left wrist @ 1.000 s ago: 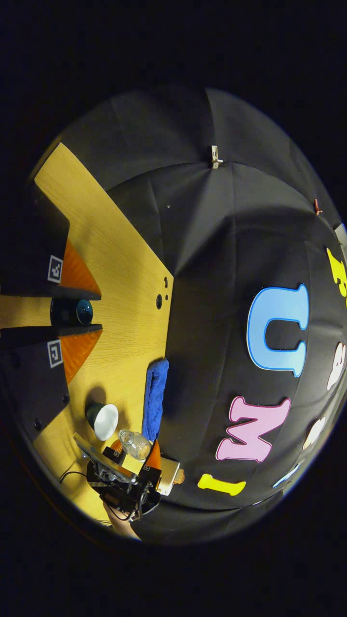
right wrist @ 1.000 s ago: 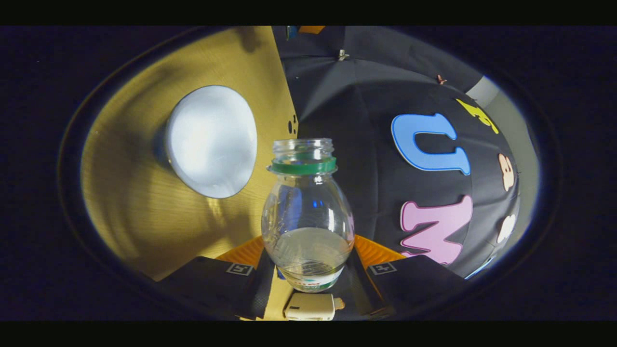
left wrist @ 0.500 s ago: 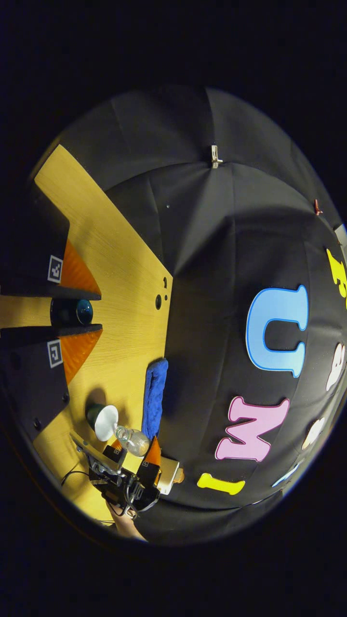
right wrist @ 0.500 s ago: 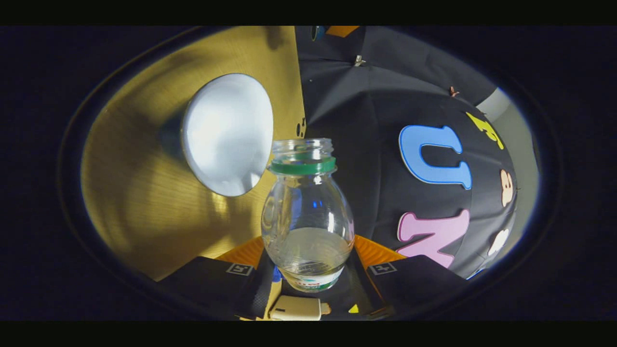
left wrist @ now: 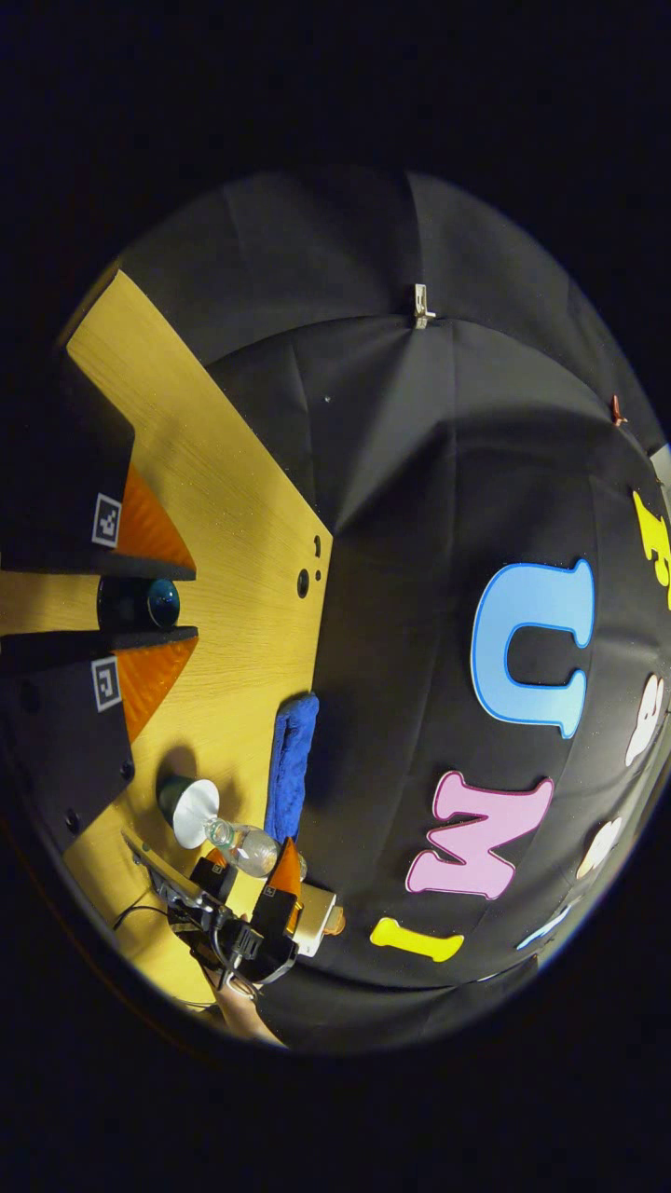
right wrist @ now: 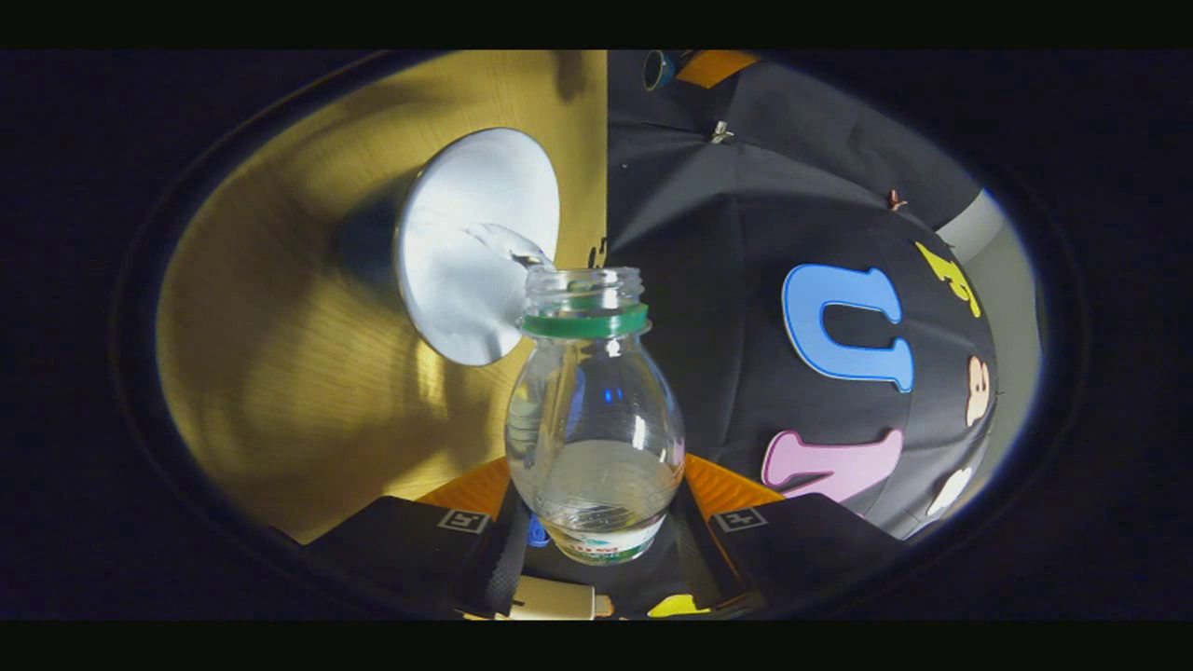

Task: Open the teacup lid with one hand, grasp the water bottle and pour water into the teacup with the other hand; after pouring, place the water bottle on the coaster and then close the teacup lid.

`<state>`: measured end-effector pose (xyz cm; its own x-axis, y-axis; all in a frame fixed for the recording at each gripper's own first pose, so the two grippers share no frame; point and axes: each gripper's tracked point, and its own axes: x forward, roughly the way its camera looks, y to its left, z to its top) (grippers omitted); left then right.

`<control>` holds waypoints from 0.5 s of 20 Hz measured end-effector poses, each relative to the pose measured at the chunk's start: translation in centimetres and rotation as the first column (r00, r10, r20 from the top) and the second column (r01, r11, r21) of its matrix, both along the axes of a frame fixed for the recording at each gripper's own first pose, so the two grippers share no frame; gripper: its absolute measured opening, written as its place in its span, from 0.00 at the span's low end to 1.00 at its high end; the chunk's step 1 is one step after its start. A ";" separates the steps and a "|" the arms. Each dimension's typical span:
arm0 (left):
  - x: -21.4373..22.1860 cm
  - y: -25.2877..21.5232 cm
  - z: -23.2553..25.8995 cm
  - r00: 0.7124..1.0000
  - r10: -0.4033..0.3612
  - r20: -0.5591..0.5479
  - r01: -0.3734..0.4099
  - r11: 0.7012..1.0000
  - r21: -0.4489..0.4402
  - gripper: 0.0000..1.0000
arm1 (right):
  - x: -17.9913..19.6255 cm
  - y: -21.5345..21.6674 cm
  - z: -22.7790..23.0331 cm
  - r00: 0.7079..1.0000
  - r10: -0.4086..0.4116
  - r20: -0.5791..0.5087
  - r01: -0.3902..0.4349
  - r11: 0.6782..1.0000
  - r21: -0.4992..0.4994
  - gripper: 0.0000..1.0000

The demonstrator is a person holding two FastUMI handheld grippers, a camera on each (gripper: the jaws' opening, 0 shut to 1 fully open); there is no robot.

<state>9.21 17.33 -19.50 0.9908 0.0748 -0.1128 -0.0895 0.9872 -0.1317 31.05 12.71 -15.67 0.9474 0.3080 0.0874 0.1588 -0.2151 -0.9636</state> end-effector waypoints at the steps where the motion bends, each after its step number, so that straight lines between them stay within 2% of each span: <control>1: -0.1 0.2 0.0 1.000 0.004 -0.002 -0.004 1.000 0.006 0.28 | 0.0 0.0 -0.1 1.000 0.005 0.003 -0.005 1.000 -0.005 0.71; 3: -0.2 0.4 -0.3 1.000 0.009 -0.009 -0.009 1.000 0.009 0.28 | 0.1 0.3 -0.2 1.000 0.019 0.008 -0.019 1.000 -0.021 0.71; 4: -0.3 0.4 -0.4 1.000 0.008 -0.013 -0.008 1.000 0.000 0.28 | 0.2 0.4 -0.2 1.000 0.020 0.006 -0.020 0.999 -0.025 0.67; 5: -0.4 0.4 -0.4 1.000 0.007 -0.016 -0.007 1.000 -0.008 0.28 | 0.4 0.5 0.0 1.000 0.021 0.003 -0.021 0.999 -0.027 0.71; 10: -0.4 0.2 -0.7 1.000 0.007 -0.024 -0.007 1.000 -0.001 0.28 | 0.7 0.6 0.3 0.999 0.042 0.015 -0.041 0.997 -0.070 0.71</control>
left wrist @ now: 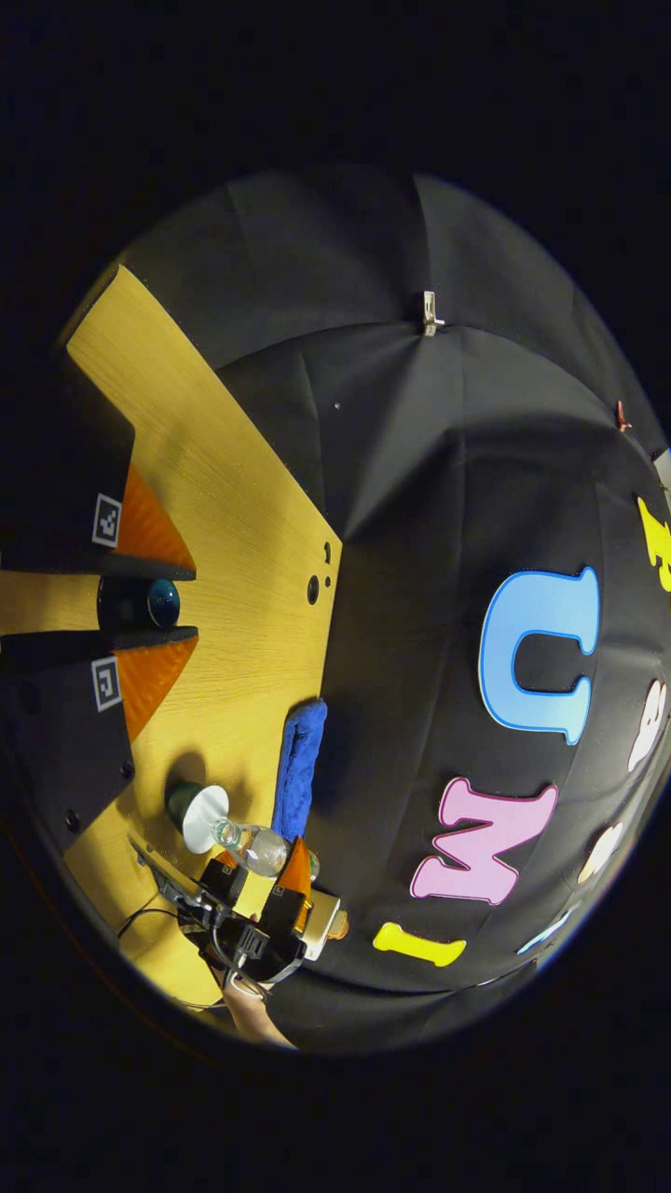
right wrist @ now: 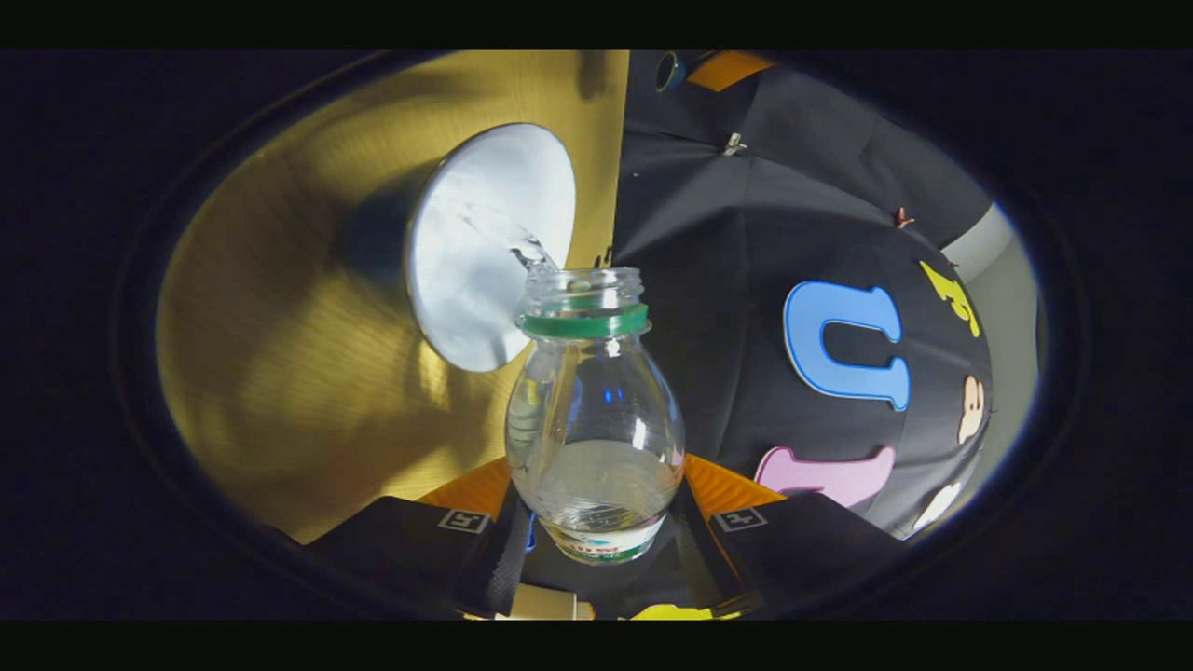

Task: Open the teacup lid with one hand, grasp the water bottle and pour water into the teacup with the other hand; after pouring, place the water bottle on the coaster and then close the teacup lid.

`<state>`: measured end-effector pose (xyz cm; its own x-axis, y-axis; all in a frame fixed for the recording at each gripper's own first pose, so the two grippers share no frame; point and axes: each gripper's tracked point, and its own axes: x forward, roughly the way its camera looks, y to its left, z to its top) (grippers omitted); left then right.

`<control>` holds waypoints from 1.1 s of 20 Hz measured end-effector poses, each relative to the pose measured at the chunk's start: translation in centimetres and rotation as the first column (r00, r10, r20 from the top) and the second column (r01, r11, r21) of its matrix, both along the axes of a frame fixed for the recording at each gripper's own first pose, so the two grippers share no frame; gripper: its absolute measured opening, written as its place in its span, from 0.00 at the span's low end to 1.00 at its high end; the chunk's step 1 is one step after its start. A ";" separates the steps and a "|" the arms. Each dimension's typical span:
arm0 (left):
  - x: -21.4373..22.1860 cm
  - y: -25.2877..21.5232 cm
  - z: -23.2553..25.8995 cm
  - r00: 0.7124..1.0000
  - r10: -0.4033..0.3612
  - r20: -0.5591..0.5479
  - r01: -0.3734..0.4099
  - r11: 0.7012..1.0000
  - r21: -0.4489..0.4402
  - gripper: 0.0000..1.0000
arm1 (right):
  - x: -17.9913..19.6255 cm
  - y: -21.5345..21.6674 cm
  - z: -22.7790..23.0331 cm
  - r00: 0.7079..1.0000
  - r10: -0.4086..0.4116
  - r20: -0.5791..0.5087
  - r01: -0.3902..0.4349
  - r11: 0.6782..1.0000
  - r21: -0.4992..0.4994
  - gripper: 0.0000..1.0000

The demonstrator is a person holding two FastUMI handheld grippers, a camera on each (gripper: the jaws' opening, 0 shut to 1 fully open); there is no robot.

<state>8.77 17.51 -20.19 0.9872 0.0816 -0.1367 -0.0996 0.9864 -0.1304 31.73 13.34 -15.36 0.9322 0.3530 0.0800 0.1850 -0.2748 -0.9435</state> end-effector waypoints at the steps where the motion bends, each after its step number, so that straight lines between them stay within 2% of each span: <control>1: 0.1 -0.1 0.0 1.000 -0.002 0.001 0.002 1.000 0.008 0.28 | 0.2 0.0 0.2 1.000 0.003 0.005 -0.003 1.000 -0.013 0.71; 6: 0.0 -0.1 0.4 1.000 -0.007 0.002 0.007 1.000 0.021 0.29 | -0.1 0.4 0.5 0.999 0.040 0.026 -0.038 0.998 -0.058 0.71; 7: 0.0 -0.2 0.4 1.000 -0.005 0.000 0.005 1.000 0.022 0.25 | 0.0 0.4 0.6 0.999 0.044 0.029 -0.043 0.997 -0.065 0.71; 9: -0.2 -0.3 0.4 1.000 -0.005 -0.005 0.005 1.000 0.026 0.28 | 0.1 0.5 1.0 0.998 0.050 0.032 -0.047 0.996 -0.075 0.67; 10: -0.3 -0.4 0.4 1.000 -0.007 -0.007 0.007 1.000 0.026 0.31 | 0.1 0.6 1.1 0.998 0.054 0.037 -0.050 0.995 -0.081 0.71; 12: -0.5 -0.6 0.7 1.000 -0.015 -0.003 0.015 1.000 0.023 0.28 | 0.2 0.9 1.3 0.997 0.064 0.049 -0.059 0.993 -0.099 0.71; 13: -0.5 -0.6 0.7 1.000 -0.014 -0.004 0.014 1.000 0.024 0.28 | 0.2 1.0 1.4 0.996 0.069 0.055 -0.063 0.992 -0.105 0.67; 14: -0.5 -0.6 0.8 1.000 -0.015 -0.004 0.015 1.000 0.024 0.28 | 0.2 0.9 1.5 0.996 0.070 0.058 -0.064 0.992 -0.109 0.71; 16: -0.5 -0.6 1.0 1.000 -0.012 -0.003 0.012 1.000 0.025 0.28 | 0.4 0.8 1.8 0.995 0.071 0.070 -0.061 0.990 -0.126 0.71; 17: -0.5 -0.6 1.0 1.000 -0.011 -0.004 0.012 1.000 0.027 0.28 | 0.3 0.9 2.0 0.994 0.073 0.076 -0.062 0.989 -0.136 0.67; 18: -0.5 -0.6 1.0 1.000 -0.012 -0.005 0.012 1.000 0.028 0.24 | 0.3 0.8 2.0 0.994 0.076 0.073 -0.065 0.988 -0.143 0.71; 19: -0.5 -0.7 0.9 1.000 -0.012 -0.005 0.012 1.000 0.028 0.25 | 0.5 0.9 2.0 0.994 0.079 0.072 -0.067 0.987 -0.146 0.71; 20: -0.4 -0.8 0.9 1.000 -0.012 -0.006 0.012 1.000 0.028 0.28 | 0.4 1.0 2.0 0.994 0.084 0.076 -0.072 0.985 -0.154 0.67; 21: -0.5 -0.9 0.9 1.000 -0.011 -0.006 0.012 1.000 0.025 0.31 | 0.3 1.1 2.2 0.993 0.089 0.081 -0.075 0.983 -0.168 0.71; 22: -0.6 -0.9 0.8 1.000 -0.012 -0.008 0.012 1.000 0.023 0.28 | 0.3 1.2 2.3 0.992 0.094 0.083 -0.078 0.981 -0.176 0.67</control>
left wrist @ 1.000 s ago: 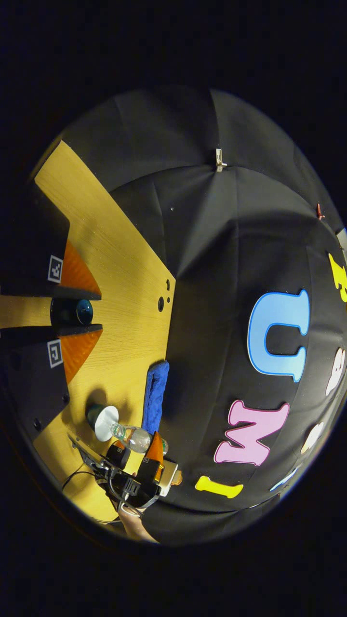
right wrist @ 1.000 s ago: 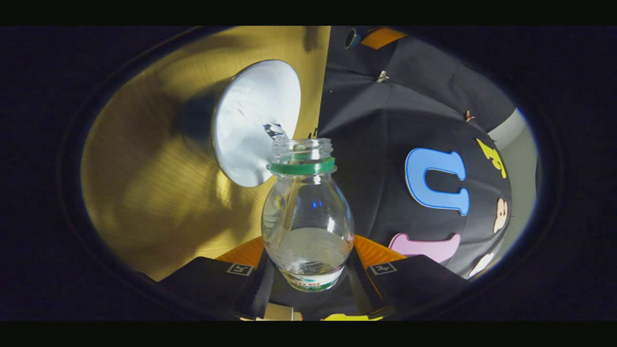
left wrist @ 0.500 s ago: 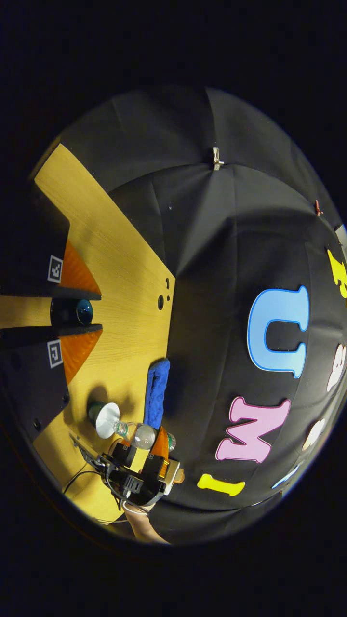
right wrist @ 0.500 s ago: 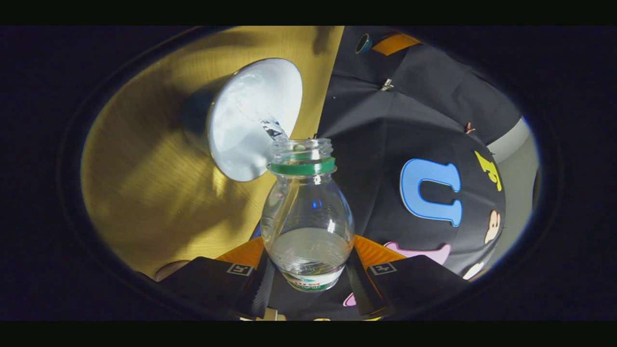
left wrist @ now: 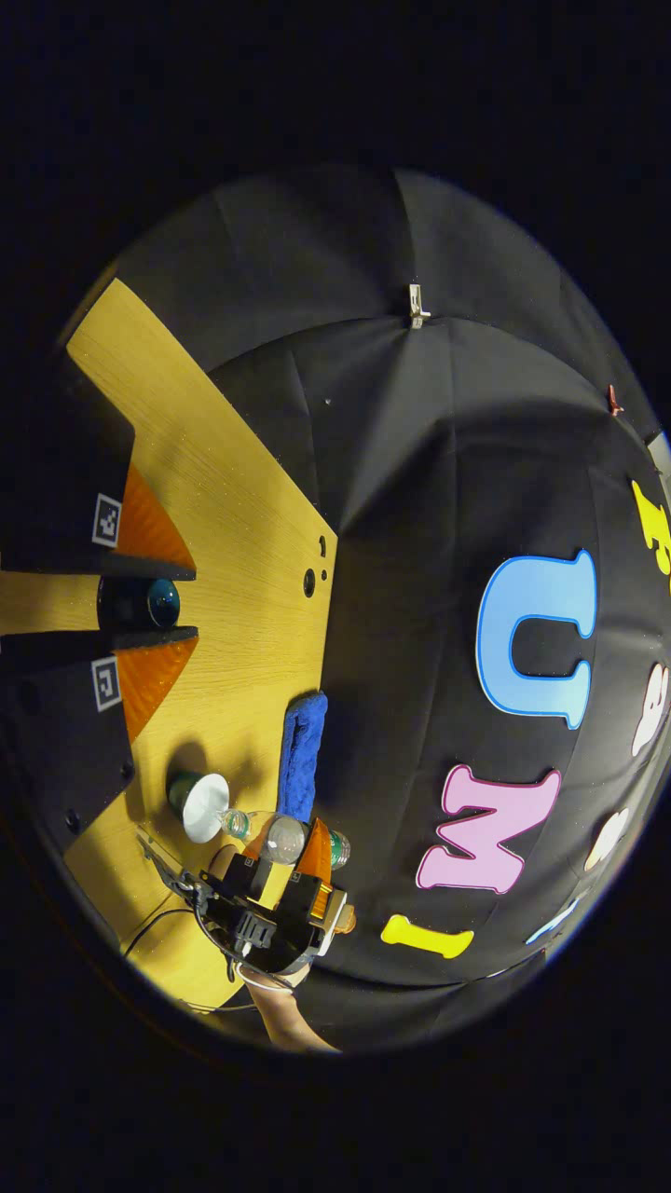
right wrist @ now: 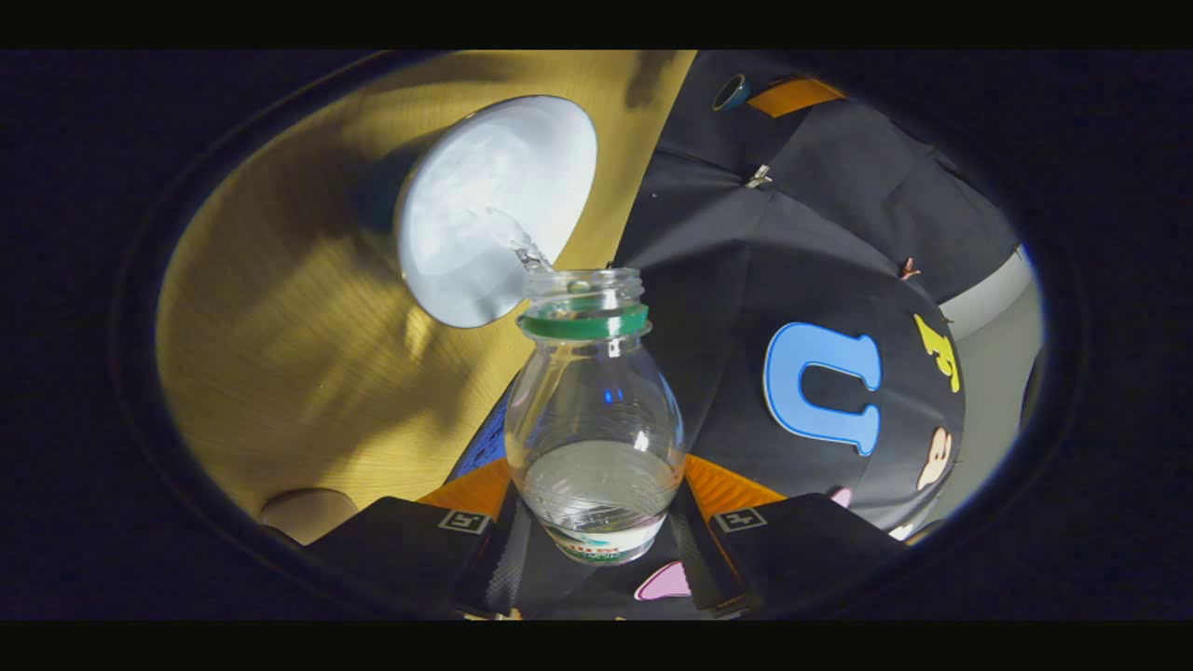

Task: Open the teacup lid with one hand, grasp the water bottle and pour water into the teacup with the other hand; after pouring, place the water bottle on the coaster and then close the teacup lid.

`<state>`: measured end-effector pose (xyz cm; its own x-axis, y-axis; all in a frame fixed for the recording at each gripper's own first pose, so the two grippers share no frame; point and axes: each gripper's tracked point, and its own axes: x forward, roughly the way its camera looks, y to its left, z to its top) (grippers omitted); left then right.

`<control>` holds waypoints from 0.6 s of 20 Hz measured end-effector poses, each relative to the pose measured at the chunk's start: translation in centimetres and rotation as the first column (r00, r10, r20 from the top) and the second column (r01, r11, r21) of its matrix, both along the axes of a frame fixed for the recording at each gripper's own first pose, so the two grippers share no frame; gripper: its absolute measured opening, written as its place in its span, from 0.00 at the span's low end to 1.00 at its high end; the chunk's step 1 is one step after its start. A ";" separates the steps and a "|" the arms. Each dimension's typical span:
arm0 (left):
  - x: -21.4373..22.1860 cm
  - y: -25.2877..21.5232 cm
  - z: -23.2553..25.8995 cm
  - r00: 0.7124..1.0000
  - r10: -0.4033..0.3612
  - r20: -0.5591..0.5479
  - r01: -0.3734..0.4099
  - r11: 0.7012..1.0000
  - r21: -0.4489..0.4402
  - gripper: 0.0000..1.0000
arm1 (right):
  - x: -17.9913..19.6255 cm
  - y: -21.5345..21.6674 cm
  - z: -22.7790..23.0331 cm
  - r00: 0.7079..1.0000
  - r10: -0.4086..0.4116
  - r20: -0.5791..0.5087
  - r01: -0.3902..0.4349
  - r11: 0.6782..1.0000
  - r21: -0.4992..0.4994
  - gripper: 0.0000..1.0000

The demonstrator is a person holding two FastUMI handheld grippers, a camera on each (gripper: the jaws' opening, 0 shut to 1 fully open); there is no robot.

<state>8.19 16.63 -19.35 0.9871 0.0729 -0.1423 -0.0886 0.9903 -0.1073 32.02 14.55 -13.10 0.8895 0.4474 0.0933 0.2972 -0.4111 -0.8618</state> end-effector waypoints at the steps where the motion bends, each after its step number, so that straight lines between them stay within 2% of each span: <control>1: 0.0 0.0 0.0 1.000 0.003 -0.004 -0.003 1.000 0.001 0.28 | -0.1 0.1 0.0 1.000 0.007 0.000 -0.007 1.000 -0.005 0.71; 7: -0.4 0.1 0.2 1.000 0.006 0.001 -0.006 1.000 0.029 0.28 | -0.2 0.9 0.4 1.000 0.029 0.006 -0.029 0.999 -0.032 0.71; 8: -0.5 0.2 0.3 1.000 0.006 0.004 -0.006 0.999 0.035 0.29 | -0.2 1.2 0.3 0.999 0.034 0.008 -0.034 0.999 -0.040 0.67; 9: -0.6 0.2 0.4 1.000 0.004 0.005 -0.004 0.999 0.035 0.28 | -0.1 1.3 0.3 0.999 0.038 0.009 -0.038 0.998 -0.050 0.71; 10: -0.7 0.3 0.2 1.000 0.004 0.003 -0.004 0.999 0.035 0.28 | -0.1 1.4 0.3 0.999 0.043 0.008 -0.042 0.997 -0.061 0.67; 11: -0.6 0.3 0.2 1.000 0.003 0.002 -0.004 0.999 0.035 0.28 | 0.0 1.5 0.3 0.999 0.046 0.008 -0.045 0.996 -0.072 0.67; 12: -0.8 0.4 0.1 1.000 0.005 0.000 -0.005 0.999 0.037 0.25 | 0.1 1.5 0.3 0.999 0.048 0.006 -0.048 0.996 -0.080 0.71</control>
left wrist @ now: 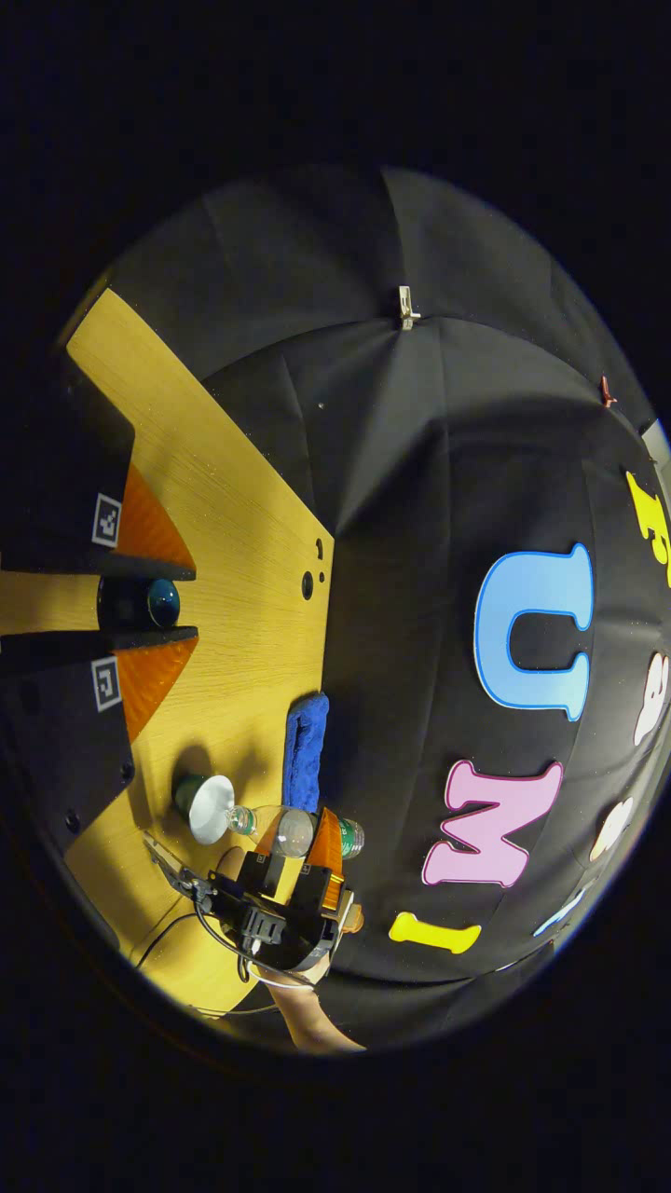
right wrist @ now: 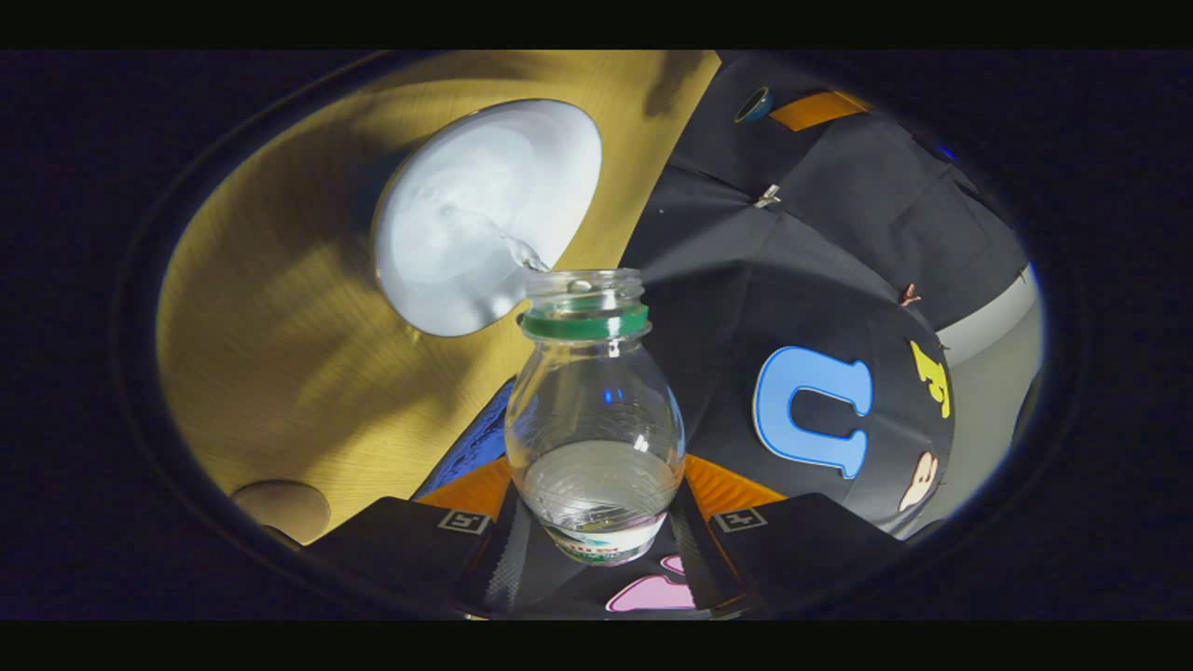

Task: Open the teacup lid with one hand, grasp the water bottle and pour water into the teacup with the other hand; after pouring, place the water bottle on the coaster and then close the teacup lid.

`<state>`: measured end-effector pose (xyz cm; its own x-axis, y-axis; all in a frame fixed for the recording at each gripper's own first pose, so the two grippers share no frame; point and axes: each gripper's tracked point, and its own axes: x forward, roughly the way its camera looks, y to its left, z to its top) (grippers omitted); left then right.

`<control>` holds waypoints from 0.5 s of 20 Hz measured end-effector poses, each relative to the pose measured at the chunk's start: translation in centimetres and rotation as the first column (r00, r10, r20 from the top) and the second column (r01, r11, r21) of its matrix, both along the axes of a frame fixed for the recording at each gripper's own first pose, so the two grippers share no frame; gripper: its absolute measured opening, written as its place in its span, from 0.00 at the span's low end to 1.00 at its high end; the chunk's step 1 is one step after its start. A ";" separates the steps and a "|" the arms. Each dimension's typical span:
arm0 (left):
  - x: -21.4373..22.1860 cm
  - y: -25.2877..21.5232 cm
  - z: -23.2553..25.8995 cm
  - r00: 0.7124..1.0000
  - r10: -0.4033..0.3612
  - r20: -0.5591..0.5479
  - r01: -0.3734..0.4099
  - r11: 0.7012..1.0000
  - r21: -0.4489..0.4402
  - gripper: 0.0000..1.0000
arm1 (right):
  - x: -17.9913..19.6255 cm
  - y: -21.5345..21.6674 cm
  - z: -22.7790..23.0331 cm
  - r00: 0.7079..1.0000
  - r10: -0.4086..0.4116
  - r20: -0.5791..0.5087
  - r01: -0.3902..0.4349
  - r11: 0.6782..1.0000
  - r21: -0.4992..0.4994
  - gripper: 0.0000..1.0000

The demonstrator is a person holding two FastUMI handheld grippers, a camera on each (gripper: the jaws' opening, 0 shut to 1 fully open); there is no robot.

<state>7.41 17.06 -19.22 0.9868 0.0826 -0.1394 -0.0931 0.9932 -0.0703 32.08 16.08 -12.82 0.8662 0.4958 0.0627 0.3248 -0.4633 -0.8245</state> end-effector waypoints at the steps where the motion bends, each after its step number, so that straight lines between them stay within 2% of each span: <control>1: -0.1 0.1 0.0 1.000 0.003 -0.001 -0.003 1.000 0.004 0.28 | -0.1 0.0 0.0 1.000 0.005 0.000 -0.005 1.000 -0.008 0.67; 2: -0.1 0.2 -0.1 1.000 0.005 -0.002 -0.005 1.000 0.007 0.28 | -0.2 0.1 0.0 1.000 0.010 0.002 -0.010 1.000 -0.015 0.71; 10: -0.3 -0.2 0.4 1.000 -0.003 0.010 0.003 0.999 0.034 0.28 | -0.4 0.0 -0.1 1.000 0.006 -0.003 -0.007 0.999 -0.041 0.71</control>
